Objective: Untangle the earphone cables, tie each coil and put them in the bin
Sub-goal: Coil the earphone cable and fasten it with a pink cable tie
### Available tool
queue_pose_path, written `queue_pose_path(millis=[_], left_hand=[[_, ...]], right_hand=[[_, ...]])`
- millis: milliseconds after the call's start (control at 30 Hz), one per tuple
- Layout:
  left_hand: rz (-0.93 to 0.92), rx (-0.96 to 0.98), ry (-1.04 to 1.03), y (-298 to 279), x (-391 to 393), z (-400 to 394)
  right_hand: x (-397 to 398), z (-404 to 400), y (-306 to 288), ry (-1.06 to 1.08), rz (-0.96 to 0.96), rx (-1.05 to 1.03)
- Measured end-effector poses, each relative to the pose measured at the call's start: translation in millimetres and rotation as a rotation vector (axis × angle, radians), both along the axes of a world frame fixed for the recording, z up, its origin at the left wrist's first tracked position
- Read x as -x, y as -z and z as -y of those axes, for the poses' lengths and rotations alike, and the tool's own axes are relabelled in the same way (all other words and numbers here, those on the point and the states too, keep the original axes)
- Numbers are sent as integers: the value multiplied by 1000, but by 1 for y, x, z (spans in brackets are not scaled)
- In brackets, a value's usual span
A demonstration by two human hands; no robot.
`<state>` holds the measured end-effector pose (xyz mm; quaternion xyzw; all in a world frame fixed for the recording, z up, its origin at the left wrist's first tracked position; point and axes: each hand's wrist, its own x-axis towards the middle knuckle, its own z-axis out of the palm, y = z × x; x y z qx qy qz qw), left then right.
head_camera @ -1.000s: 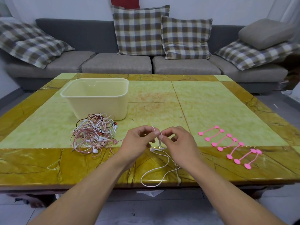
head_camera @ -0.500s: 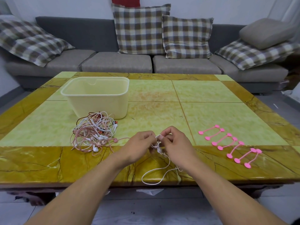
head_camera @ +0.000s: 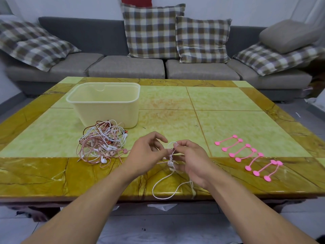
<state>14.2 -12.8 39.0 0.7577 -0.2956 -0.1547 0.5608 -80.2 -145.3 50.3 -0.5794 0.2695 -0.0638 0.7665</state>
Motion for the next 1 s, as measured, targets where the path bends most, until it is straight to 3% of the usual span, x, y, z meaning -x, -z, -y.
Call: queue_pose_path(millis=[333,667,867,1000], left_hand=[[-234,192,54,-5,0,-1],[-245,240,-60,-4,-1,1],[-13,21,-84,0,0,-1],[100,87,-125,3,-2,1]], right_hand=[[1,6,1,8,47,28],[4,5,-3,-97,-90,-153],[0,9,4,88,-13,-60],[-1,9,6,167,10,8]])
